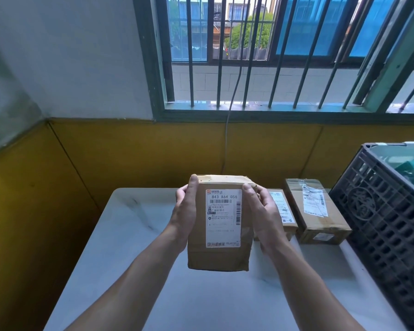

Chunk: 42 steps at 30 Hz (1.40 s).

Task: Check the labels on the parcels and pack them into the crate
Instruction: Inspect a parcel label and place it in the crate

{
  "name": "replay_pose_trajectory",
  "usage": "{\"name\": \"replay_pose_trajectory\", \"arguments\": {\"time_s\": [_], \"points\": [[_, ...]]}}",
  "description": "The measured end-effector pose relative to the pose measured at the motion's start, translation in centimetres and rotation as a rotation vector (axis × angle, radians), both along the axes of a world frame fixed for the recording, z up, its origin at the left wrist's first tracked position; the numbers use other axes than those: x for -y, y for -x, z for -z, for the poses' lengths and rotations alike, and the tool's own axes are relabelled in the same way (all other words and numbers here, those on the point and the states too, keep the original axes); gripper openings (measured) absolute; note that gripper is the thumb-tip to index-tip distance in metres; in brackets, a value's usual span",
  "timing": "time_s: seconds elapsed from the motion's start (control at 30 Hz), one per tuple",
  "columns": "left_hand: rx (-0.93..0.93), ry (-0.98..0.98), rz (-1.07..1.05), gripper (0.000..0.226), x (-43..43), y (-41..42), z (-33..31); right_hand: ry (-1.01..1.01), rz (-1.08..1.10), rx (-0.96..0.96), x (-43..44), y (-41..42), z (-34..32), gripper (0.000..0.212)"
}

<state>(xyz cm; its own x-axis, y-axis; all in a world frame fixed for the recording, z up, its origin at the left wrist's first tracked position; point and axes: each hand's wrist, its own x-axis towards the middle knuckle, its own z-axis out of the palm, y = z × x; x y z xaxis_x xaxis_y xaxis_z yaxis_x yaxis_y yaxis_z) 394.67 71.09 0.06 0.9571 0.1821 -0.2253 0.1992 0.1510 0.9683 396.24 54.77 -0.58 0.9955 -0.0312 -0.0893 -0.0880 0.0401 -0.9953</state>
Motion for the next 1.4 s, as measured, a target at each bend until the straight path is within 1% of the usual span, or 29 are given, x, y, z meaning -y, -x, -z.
{"name": "replay_pose_trajectory", "arguments": {"time_s": [0.1,0.2,0.27,0.33,0.43,0.5,0.63,0.7,0.77,0.8,0.87,0.97,1.03,1.13,1.2,1.27,1.3,1.4], "points": [[0.028,0.026,0.008,0.074,-0.2,0.0,0.3,-0.011,0.01,0.02,-0.2,0.0,-0.1,0.038],[0.075,0.047,0.046,0.066,-0.4,0.2,0.4,-0.024,0.011,0.01,-0.4,-0.1,-0.2,0.058],[0.092,0.051,0.072,0.059,-0.4,0.2,0.3,-0.01,-0.003,-0.001,-0.5,-0.1,-0.2,0.064],[0.093,0.062,0.083,0.053,-0.3,0.2,0.3,-0.015,0.002,-0.015,-0.6,-0.2,-0.2,0.062],[0.075,0.077,0.068,0.041,-0.3,0.0,0.5,-0.03,-0.004,-0.008,-0.6,-0.3,-0.3,0.033],[0.07,0.126,0.044,0.038,-0.5,-0.1,0.7,-0.05,-0.012,-0.003,-0.6,-0.1,-0.4,0.027],[0.089,0.19,0.013,0.057,-0.6,-0.2,0.4,-0.069,-0.012,-0.01,-0.8,-0.1,-0.3,0.038],[0.083,0.206,-0.012,0.05,-0.5,-0.2,0.3,-0.075,0.01,-0.014,-0.9,-0.1,-0.3,0.039],[0.067,0.195,-0.042,0.033,-0.6,-0.3,0.3,-0.093,0.008,-0.003,-0.9,-0.2,-0.1,0.03],[0.063,0.181,-0.05,0.028,-0.7,-0.4,0.3,-0.105,0.005,0.002,-0.9,-0.3,0.0,0.028],[0.072,0.177,-0.046,0.023,-0.7,-0.4,0.4,-0.109,0.005,0.001,-0.9,-0.4,0.3,0.033],[0.082,0.139,-0.023,0.022,-0.7,-0.3,0.6,-0.096,0.012,-0.015,-0.9,-0.5,0.5,0.05],[0.081,0.1,-0.01,0.018,-0.6,-0.2,0.7,-0.073,0.025,-0.016,-0.7,-0.6,0.6,0.051],[0.078,0.08,-0.026,0.026,-0.5,-0.2,0.8,-0.079,0.04,0.003,-0.7,-0.5,0.6,0.042],[0.028,0.089,-0.022,0.046,-0.3,-0.1,0.6,-0.093,0.049,0.025,-0.8,-0.4,0.6,0.035],[-0.071,0.117,-0.041,0.064,-0.2,-0.1,0.3,-0.102,0.041,0.038,-0.8,-0.1,0.5,0.03],[-0.104,0.12,-0.058,0.066,-0.2,-0.1,0.4,-0.097,0.035,0.044,-0.9,0.0,0.5,0.028],[-0.123,0.152,-0.076,0.051,-0.2,-0.3,0.6,-0.082,0.039,0.056,-0.7,0.1,0.4,0.024]]}}
